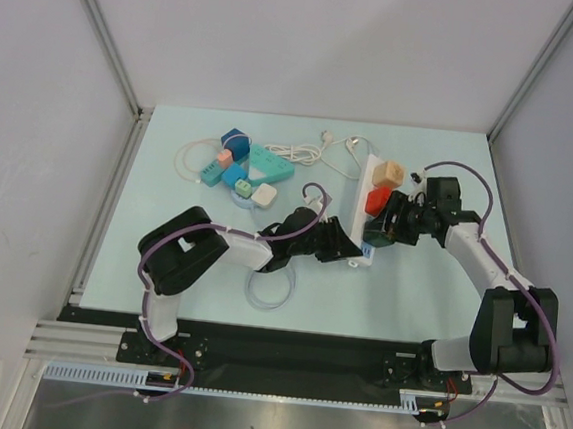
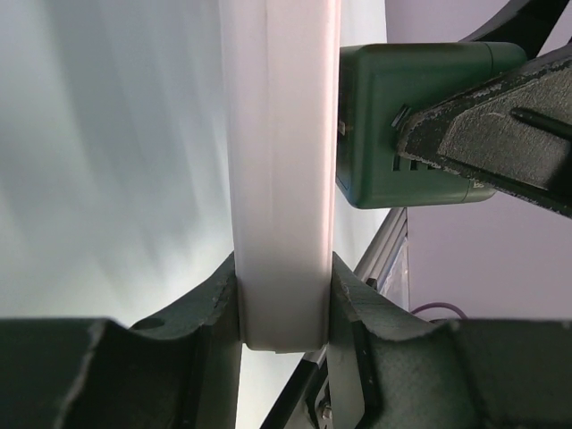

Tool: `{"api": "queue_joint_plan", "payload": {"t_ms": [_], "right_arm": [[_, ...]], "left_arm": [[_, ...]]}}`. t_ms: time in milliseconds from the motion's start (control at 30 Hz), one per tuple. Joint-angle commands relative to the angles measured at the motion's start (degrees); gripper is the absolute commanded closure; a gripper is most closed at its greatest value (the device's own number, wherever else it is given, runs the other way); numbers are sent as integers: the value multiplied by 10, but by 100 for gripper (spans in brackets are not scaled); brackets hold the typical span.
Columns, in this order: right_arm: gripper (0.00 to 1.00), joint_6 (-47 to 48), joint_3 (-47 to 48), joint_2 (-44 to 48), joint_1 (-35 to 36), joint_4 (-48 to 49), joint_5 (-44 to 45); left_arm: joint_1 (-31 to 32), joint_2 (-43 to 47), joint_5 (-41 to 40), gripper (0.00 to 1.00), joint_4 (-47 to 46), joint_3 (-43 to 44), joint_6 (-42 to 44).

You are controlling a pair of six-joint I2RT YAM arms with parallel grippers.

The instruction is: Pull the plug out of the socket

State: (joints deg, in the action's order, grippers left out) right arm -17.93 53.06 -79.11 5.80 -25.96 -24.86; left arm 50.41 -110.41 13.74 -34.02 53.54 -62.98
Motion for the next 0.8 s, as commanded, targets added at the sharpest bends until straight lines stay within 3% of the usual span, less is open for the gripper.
{"api": "queue_joint_plan", "payload": {"t_ms": [0, 133, 267, 400, 633, 733, 767], "right_arm": [[100, 84, 36, 10, -41, 0, 19], [100, 56, 38, 6, -24, 2, 78], [100, 45, 66, 4, 95, -8, 247], [100, 48, 114, -16, 144, -25, 300], [100, 96, 107, 8, 107, -45, 262], [100, 129, 93, 21, 54, -68, 187], [100, 141, 93, 21, 37, -77, 126]], "left_arm": [[-30, 27, -64, 100, 44, -29, 17], [-30, 27, -66, 100, 49, -26, 24], [-30, 20, -72, 100, 67, -10, 32], [-30, 17, -77, 100, 77, -4, 39], [-30, 17, -77, 100, 60, -23, 44], [-30, 13, -71, 100, 45, -27, 43], [-30, 12, -69, 100, 41, -27, 42]]}}
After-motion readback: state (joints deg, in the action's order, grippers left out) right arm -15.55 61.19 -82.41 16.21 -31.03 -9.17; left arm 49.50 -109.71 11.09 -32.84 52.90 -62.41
